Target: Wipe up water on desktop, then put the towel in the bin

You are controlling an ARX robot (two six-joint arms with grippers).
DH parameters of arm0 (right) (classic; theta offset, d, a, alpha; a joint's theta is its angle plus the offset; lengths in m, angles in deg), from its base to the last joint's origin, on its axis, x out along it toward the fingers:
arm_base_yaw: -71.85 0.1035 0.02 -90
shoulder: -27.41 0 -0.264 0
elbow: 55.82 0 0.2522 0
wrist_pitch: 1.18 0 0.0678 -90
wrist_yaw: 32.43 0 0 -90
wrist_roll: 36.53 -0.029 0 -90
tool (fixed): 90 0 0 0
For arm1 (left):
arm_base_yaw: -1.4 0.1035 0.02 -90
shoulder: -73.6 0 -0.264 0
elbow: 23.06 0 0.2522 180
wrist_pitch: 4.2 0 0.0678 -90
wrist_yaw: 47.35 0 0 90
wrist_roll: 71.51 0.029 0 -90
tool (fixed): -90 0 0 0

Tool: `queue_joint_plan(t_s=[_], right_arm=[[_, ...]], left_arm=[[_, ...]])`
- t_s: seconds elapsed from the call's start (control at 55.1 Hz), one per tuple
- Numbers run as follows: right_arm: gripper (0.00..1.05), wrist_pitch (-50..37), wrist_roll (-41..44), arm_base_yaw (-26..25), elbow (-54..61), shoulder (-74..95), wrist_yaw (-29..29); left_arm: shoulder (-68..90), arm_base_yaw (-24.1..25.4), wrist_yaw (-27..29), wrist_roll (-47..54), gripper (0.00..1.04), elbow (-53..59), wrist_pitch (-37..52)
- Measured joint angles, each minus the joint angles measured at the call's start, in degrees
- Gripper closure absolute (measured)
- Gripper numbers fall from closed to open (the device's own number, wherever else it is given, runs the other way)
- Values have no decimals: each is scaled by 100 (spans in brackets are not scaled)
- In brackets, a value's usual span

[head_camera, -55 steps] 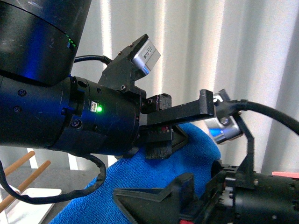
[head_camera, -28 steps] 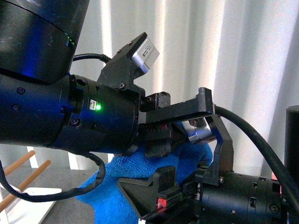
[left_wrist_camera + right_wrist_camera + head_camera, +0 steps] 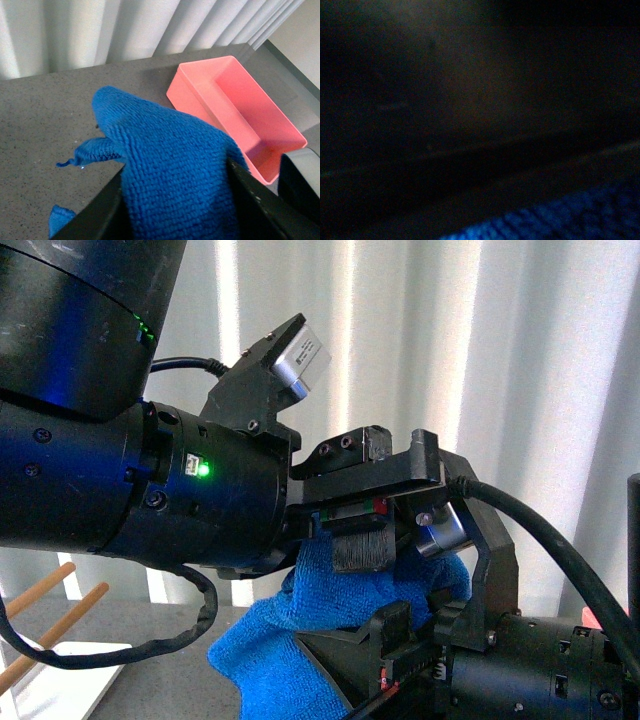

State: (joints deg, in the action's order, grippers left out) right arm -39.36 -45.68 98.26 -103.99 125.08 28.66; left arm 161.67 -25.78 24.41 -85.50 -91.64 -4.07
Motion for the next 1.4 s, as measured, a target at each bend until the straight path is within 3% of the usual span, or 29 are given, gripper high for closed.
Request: queue_joint_plan(t_s=[0.308,0.58,0.653,0.707,0.743,0.834,0.925,1.197,1.396], right_arm=[[98,415,643,-15,61,-61,81],[98,544,789,-20,98,-98,50],[98,544,739,-24,101,-87,190],[98,544,809,-22,103,-61,181],[98,544,844,11,103,-52,157],[98,542,894,57,107,-55,70],[98,540,894,48,111,-59,66],[98,627,918,-11,125,-120,33],[98,695,955,-116,129,-186,15]], left_arm=[[13,79,103,85,7,4,-7],[20,79,175,125,7,9,7],[11,-59,1169,417,15,275,800],[-90,-151,2612,774,23,702,1803],[-214,-144,3235,929,29,992,2271],[-612,15,4070,1119,41,1657,2933],[-1062,289,4105,1228,54,2201,3167],[-2164,1075,3403,1314,100,3646,3316],[-2874,1484,3008,1353,101,4232,3259]])
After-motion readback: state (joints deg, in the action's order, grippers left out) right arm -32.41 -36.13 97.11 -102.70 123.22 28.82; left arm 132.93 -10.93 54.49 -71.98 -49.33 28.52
